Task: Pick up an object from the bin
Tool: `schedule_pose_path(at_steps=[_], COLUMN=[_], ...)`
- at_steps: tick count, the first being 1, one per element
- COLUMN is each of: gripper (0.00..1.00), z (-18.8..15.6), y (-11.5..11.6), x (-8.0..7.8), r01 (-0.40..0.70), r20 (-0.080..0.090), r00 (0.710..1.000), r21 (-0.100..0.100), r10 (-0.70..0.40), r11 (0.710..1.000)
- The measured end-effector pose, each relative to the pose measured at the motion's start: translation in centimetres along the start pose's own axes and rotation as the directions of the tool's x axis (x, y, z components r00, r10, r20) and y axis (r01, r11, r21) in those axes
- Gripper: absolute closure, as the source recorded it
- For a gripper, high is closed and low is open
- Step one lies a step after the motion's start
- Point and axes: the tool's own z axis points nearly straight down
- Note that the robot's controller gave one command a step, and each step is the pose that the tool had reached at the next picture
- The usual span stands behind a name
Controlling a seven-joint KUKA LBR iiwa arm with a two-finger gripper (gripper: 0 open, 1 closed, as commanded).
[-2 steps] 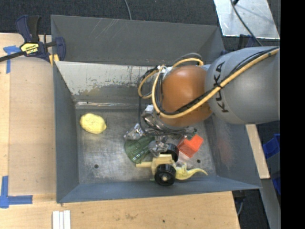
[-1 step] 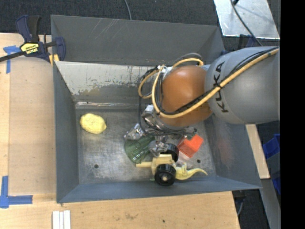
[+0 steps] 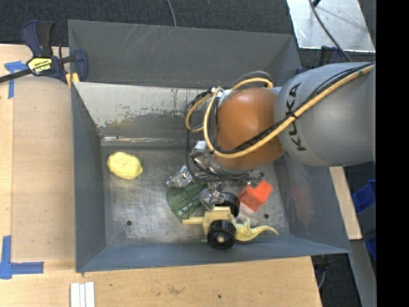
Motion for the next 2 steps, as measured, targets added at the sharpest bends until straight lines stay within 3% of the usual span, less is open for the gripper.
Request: schedule_pose_path(at_steps=[2], gripper=[1.0], z=[0.0], y=[0.0], x=[0.0], r01=[0.0], r20=[0.0], r00=[1.0], r21=[0.0], r10=[0.0], r11=[1.0])
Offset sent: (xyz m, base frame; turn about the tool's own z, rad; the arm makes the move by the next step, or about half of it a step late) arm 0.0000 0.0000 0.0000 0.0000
